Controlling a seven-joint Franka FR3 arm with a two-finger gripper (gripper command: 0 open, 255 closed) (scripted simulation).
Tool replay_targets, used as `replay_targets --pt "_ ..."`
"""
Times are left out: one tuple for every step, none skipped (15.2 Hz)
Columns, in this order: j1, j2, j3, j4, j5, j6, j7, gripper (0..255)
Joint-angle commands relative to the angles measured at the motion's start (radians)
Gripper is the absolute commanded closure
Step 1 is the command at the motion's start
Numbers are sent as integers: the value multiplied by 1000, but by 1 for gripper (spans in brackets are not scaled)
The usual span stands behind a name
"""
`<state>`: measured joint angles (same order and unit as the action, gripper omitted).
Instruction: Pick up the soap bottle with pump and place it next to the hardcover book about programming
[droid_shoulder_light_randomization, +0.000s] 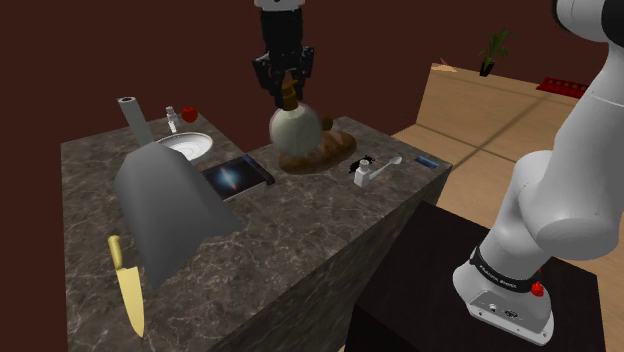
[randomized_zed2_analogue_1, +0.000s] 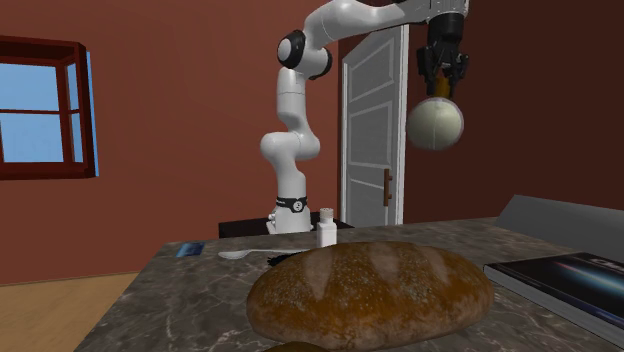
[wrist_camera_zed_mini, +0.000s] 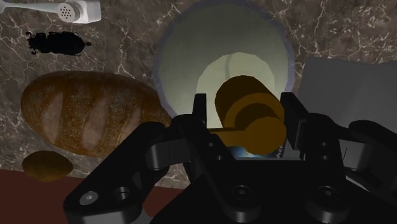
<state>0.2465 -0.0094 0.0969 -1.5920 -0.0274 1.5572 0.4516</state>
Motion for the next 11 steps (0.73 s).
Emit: replay_targets --pt "12 11 13 9 0 2 27 255" --pt "12 7 12 -10 0 16 27 255" --pt "12 4 12 -27 1 31 28 255" --pt "12 1 12 -44 1 45 28 255" --pt "12 -1 12 -60 1 59 28 255" --pt "12 -4 12 -77 1 73 28 255" --pt "11 -6 12 -93 2 87 28 255" --pt "11 -8 12 -108 2 101 28 255" --pt "11 -9 12 -124 2 115 28 255" --pt "11 -11 12 -139 2 128 29 255" --pt "11 -12 12 -154 2 142 29 255"
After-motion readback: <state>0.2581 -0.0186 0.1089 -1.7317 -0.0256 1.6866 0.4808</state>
